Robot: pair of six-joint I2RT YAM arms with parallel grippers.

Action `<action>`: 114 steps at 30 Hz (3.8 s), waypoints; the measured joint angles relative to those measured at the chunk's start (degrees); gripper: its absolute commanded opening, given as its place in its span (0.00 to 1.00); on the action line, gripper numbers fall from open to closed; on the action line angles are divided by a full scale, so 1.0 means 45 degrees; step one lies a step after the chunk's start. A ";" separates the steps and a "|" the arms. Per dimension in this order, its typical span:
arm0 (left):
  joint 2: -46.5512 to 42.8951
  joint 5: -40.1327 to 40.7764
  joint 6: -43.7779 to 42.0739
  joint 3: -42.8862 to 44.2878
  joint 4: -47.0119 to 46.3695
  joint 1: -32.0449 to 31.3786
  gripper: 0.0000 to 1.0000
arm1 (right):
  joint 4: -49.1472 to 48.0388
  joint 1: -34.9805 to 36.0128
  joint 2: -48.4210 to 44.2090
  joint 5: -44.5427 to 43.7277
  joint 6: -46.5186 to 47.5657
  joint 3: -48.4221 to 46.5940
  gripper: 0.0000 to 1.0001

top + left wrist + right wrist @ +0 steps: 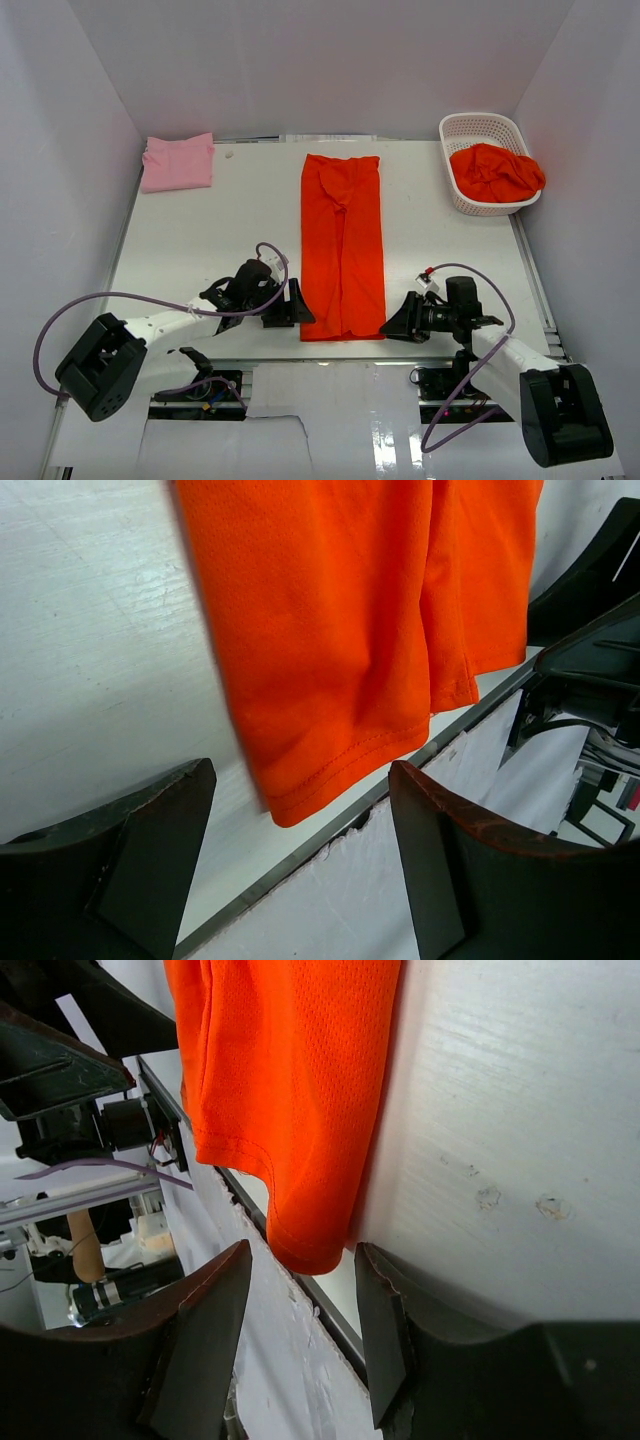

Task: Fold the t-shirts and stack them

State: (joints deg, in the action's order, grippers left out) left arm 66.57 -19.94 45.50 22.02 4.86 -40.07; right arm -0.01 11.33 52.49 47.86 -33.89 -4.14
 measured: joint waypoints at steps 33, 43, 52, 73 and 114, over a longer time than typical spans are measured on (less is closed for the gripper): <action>0.0636 -0.0578 0.0631 -0.0559 -0.1506 0.0019 0.64 | -0.2356 0.0942 0.2069 -0.0505 -0.0389 0.0039 0.25; -0.0612 -0.0389 0.0699 -0.0656 0.0253 0.0015 0.70 | -0.2336 0.1069 0.2195 -0.0510 -0.0340 -0.0015 0.25; 0.0563 -0.0894 0.0763 -0.0350 -0.0442 0.0015 0.65 | -0.2365 0.1195 0.2433 -0.0568 -0.0296 -0.0063 0.14; 0.0845 -0.1195 0.0763 -0.0670 -0.0665 0.0034 0.38 | -0.2370 0.1433 0.2837 -0.0466 -0.0073 -0.0209 0.08; 0.1214 -0.1171 -0.0223 0.2701 0.4109 0.0024 0.00 | 0.2987 0.1763 0.0612 -0.0627 0.0826 -0.3308 0.08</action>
State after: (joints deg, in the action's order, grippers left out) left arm 72.03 -25.21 44.49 34.17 23.35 -39.97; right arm 13.43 19.27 55.24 45.04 -30.17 -19.03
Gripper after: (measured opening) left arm 0.013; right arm 0.087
